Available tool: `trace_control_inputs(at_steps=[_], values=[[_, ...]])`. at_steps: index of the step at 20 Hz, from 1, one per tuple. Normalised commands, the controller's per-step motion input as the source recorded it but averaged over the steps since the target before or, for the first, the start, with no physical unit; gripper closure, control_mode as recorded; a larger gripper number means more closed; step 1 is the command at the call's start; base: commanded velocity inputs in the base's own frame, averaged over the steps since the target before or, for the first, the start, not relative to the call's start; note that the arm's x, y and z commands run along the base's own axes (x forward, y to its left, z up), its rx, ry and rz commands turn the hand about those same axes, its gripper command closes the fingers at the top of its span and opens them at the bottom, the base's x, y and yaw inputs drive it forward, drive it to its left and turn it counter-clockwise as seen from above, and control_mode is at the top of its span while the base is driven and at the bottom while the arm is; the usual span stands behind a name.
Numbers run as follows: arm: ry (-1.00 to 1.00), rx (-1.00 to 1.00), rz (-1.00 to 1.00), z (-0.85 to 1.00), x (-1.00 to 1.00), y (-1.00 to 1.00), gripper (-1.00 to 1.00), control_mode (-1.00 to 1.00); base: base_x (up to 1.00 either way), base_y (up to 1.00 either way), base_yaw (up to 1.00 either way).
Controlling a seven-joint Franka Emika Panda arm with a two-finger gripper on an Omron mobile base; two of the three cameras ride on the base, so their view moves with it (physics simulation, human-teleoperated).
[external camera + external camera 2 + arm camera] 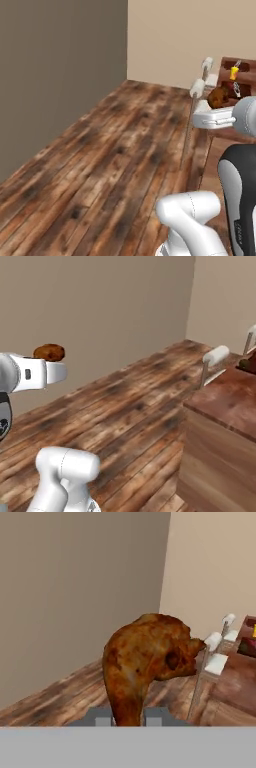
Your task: Gather the avocado and tomato from the fridge and place them on a tray on the dining counter. Then gather the fish and chicken drumstick from the fridge and place them on the other tray.
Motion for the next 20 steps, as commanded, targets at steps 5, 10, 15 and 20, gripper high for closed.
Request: trace_control_inputs(at_steps=[5,10,15,20], values=[[0.0,0.0,0.0,0.0,0.0,0.0,1.0,1.0,1.0,0.8,-0.48],[0.0,0.0,0.0,0.0,0.0,0.0,1.0,1.0,1.0,0.85,-0.67],[0.0,0.0,0.0,0.0,0.0,0.0,1.0,1.0,1.0,1.0,-0.56],[0.0,0.0,0.0,0.0,0.0,0.0,1.0,1.0,0.79,1.0,-0.46]])
